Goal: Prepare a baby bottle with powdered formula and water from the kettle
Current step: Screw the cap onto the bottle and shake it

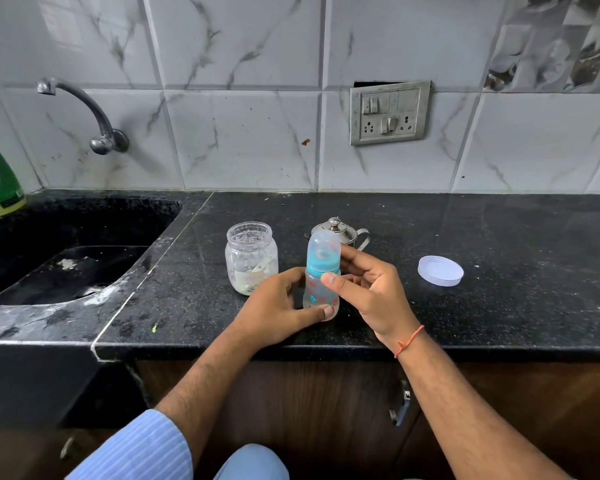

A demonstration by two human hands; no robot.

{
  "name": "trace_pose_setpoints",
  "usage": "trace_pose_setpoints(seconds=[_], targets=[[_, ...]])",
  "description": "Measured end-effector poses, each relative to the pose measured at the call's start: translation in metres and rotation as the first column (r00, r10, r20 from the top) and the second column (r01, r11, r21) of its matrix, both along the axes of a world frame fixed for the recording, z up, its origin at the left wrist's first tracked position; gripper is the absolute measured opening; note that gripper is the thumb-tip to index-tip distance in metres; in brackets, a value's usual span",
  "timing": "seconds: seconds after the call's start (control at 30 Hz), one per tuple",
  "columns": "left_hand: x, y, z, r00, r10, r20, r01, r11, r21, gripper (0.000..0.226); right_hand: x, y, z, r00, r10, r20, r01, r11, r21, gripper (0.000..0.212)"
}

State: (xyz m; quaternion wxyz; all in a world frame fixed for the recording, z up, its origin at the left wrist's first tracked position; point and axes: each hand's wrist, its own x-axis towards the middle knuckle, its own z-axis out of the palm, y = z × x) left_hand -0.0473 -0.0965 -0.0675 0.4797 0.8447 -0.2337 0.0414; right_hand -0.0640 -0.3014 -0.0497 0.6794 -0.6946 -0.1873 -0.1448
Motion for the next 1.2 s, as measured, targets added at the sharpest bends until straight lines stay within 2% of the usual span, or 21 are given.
trace_pose_setpoints(seconds=[0.07, 0.17, 0.23, 0.33, 0.4, 0.5, 0.8, 0.87, 0.93, 1.0, 1.1, 1.2], targets=[[-0.001, -0.005, 0.002, 0.997, 0.073, -0.027, -0.073, 0.997, -0.017, 0.059, 0.001, 0.001, 0.000, 1.000, 0.002, 0.002, -0.002, 1.000, 0.009, 0.050], [-0.003, -0.009, 0.004, 0.988, 0.157, 0.004, -0.157, 0.986, 0.050, 0.071, 0.001, 0.002, 0.000, 1.000, 0.017, -0.004, -0.017, 1.000, 0.000, 0.049], [-0.002, -0.007, 0.004, 0.994, 0.109, -0.007, -0.108, 0.993, 0.051, 0.071, 0.001, 0.001, 0.000, 1.000, 0.017, -0.008, -0.017, 1.000, -0.013, 0.049], [0.001, 0.000, 0.002, 1.000, -0.002, 0.002, 0.002, 0.999, 0.034, 0.057, 0.000, 0.000, 0.000, 1.000, 0.016, 0.010, -0.016, 1.000, -0.023, 0.050], [0.001, 0.002, 0.000, 1.000, -0.015, 0.017, 0.014, 0.998, 0.056, 0.052, -0.001, 0.000, 0.001, 0.999, 0.025, 0.027, -0.025, 0.999, -0.024, 0.050], [0.003, 0.001, 0.005, 1.000, -0.017, -0.004, 0.017, 0.997, 0.073, 0.057, -0.001, 0.002, 0.001, 0.999, 0.016, 0.047, -0.015, 0.999, -0.037, 0.052], [-0.003, -0.005, 0.003, 0.974, 0.223, 0.036, -0.225, 0.969, 0.105, 0.069, 0.003, 0.011, -0.003, 0.998, -0.030, 0.046, 0.033, 0.997, -0.065, 0.056], [-0.003, -0.003, 0.002, 0.983, 0.182, 0.014, -0.183, 0.979, 0.092, 0.069, 0.003, 0.010, -0.003, 0.999, -0.029, 0.042, 0.031, 0.998, -0.058, 0.055], [-0.003, 0.000, 0.004, 0.997, 0.074, -0.024, -0.072, 0.994, 0.084, 0.070, 0.003, 0.007, -0.004, 0.999, -0.022, 0.038, 0.024, 0.998, -0.052, 0.055], [-0.005, 0.002, 0.005, 1.000, 0.003, -0.019, -0.002, 0.996, 0.091, 0.063, 0.003, 0.007, -0.004, 0.999, -0.008, 0.035, 0.010, 0.998, -0.059, 0.057], [-0.005, 0.003, 0.007, 1.000, 0.020, -0.004, -0.020, 0.995, 0.098, 0.051, 0.005, 0.007, -0.007, 0.999, 0.010, 0.044, -0.006, 0.997, -0.076, 0.061], [-0.006, -0.002, 0.006, 0.995, 0.102, 0.018, -0.104, 0.991, 0.090, 0.054, 0.006, 0.005, -0.009, 0.998, 0.016, 0.058, -0.010, 0.995, -0.099, 0.068]])
